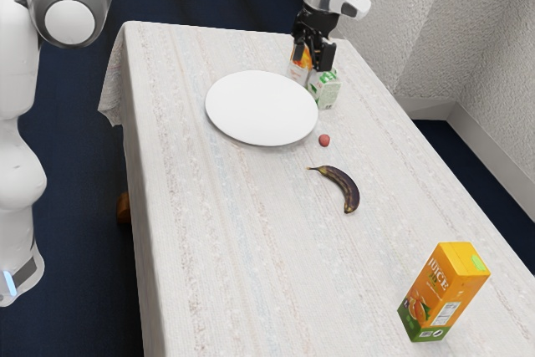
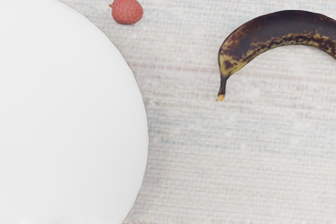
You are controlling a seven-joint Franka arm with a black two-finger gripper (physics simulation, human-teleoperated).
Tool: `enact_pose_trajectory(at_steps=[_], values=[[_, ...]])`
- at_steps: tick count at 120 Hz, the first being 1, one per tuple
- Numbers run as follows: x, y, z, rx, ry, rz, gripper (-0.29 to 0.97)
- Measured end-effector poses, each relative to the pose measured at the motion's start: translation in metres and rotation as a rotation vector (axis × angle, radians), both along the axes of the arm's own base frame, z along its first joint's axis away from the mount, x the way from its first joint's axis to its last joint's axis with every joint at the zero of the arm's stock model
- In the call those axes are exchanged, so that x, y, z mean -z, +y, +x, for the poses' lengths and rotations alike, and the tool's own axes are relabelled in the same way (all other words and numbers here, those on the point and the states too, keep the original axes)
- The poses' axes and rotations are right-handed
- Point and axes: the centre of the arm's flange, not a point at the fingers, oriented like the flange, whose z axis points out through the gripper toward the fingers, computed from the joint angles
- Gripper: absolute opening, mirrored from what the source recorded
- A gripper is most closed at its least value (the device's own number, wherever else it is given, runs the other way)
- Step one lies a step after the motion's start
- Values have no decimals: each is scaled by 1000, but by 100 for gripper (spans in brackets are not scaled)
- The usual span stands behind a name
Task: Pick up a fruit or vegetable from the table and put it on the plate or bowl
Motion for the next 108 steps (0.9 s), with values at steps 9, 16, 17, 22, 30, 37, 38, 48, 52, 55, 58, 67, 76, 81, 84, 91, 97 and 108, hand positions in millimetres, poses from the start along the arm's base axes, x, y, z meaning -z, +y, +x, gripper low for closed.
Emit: enact_pose_trajectory(at_steps=[9, 16, 17, 22, 30, 37, 38, 48, 52, 55, 58, 67, 76, 81, 84, 91, 97, 108], values=[[1, 0, 0, -1, 4, 1, 68], [1, 0, 0, -2, 6, 1, 68], [1, 0, 0, -1, 6, 1, 68], [2, 6, 0, -13, 8, -9, 68], [4, 20, -2, -41, 10, -28, 68], [5, 23, -3, -49, 12, -43, 68], [5, 24, -3, -50, 12, -45, 68], [7, 31, -4, -67, 16, -72, 68], [7, 45, -7, -87, 16, -97, 68], [7, 49, -8, -85, 14, -113, 68], [8, 47, -6, -60, 8, -127, 68], [19, -9, 13, 142, 3, -128, 68], [38, -84, 32, 431, -2, -98, 68], [44, -113, 37, 572, -9, -72, 68], [45, -129, 39, 650, -19, -58, 68], [44, -160, 41, 811, -42, -10, 68], [46, -184, 44, 935, -51, 44, 68], [55, -204, 51, 1102, -42, 134, 68]])
